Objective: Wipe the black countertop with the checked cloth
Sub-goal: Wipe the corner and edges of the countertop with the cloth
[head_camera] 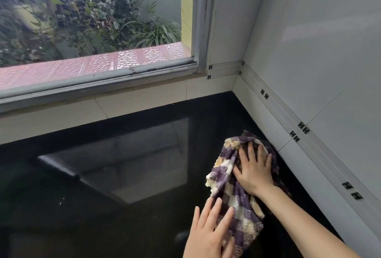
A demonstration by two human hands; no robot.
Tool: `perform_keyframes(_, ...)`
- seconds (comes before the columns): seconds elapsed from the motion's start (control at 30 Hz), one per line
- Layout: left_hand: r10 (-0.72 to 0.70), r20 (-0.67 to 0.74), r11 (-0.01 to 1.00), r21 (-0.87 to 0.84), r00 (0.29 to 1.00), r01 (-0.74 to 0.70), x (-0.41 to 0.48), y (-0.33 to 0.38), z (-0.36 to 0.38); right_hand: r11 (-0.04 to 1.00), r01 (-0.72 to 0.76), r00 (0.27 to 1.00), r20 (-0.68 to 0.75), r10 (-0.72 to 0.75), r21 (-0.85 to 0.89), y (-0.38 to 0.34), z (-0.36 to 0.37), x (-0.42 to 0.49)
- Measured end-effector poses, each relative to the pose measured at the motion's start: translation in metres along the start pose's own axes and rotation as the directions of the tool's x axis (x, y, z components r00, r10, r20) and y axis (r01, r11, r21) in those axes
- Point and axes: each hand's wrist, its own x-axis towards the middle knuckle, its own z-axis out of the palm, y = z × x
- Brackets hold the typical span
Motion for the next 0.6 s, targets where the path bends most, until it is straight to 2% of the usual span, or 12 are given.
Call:
perform_keyframes(0.2,-0.029,-0.019,0.997,-0.071,0.999,0.027,0.023,-0.004,-0.015,1.000,0.016,1.000,-0.008,-0.016,0.021,-0.015,-0.009,0.035)
perform_keyframes(0.33,-0.103,-0.011,0.994,0.019,0.995,0.103,0.048,-0.011,-0.031,0.998,0.043,0.999,0.003,-0.043,0.047,-0.028,-0.017,0.068)
perform_keyframes(0.47,-0.178,0.059,0.979,0.111,0.982,0.170,0.072,-0.021,-0.048,0.995,0.054,0.998,0.004,-0.055,0.079,-0.042,-0.024,0.103)
perform_keyframes(0.6,-0.192,0.043,0.980,0.061,0.980,0.189,0.089,-0.032,-0.055,0.992,0.061,0.998,0.000,-0.061,0.111,-0.052,-0.035,0.141)
